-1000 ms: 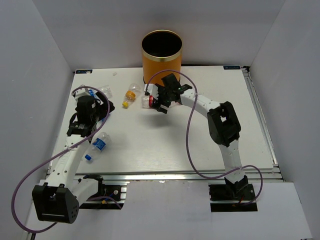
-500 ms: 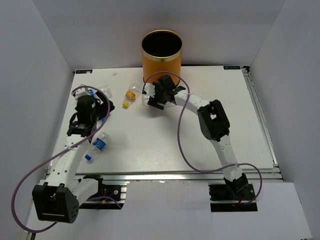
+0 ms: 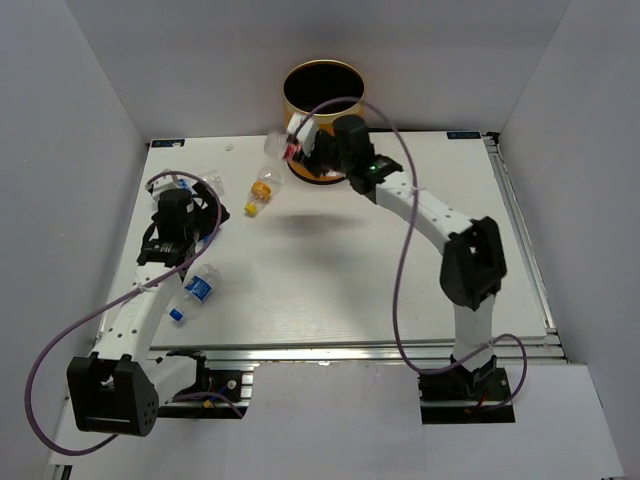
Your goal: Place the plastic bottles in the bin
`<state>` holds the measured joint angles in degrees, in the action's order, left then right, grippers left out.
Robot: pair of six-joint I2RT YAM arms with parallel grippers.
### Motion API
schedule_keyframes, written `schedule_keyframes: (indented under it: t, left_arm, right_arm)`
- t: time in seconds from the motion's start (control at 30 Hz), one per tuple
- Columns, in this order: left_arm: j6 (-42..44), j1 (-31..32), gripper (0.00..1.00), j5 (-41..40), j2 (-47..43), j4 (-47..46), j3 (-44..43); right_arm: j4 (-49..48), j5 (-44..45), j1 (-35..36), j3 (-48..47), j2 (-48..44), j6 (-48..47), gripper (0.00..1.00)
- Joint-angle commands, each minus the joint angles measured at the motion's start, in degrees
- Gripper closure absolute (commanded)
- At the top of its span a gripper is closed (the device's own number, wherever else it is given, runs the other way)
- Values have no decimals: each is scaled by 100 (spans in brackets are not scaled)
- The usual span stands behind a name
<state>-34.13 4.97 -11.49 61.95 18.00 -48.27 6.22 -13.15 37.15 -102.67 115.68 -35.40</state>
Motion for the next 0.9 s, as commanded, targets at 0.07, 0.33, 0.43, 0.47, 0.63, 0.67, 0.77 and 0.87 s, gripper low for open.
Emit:
schedule_keyframes:
  t: [0.07, 0.33, 0.43, 0.47, 0.63, 0.67, 0.77, 0.87]
  left_arm:
    - [-50, -32, 2, -117, 194, -16, -288]
    - [11, -40, 2, -91, 501, -183, -332]
    - [12, -40, 2, -99, 572, -165, -376]
    - [12, -49, 2, -126, 581, -113, -376]
    - [-76, -49, 2, -284, 546, 45, -455]
    - [-111, -49, 2, -293, 528, 72, -464]
    - [-365, -40, 2, -337, 502, 265, -499]
    - [-630, -40, 2, -214, 546, 947, -481]
  right_arm:
    - [-2994, 1064, -128, -251, -548, 1017, 67]
    - [-4128, 1718, -577, -3165, 1754, 2202, 55]
    - [-4541, 1702, -700, -3819, 2432, 2369, 26]
    - [-4568, 1701, -726, -3874, 2546, 2475, 18]
    - [-4507, 1403, -911, -3479, 2241, 3118, 11]
    - [-4446, 1368, -902, -3479, 2170, 3100, 10]
    - [-4270, 1183, -902, -3453, 1828, 3223, 11]
    - [-3831, 938, -902, -3357, 1188, 3276, 10]
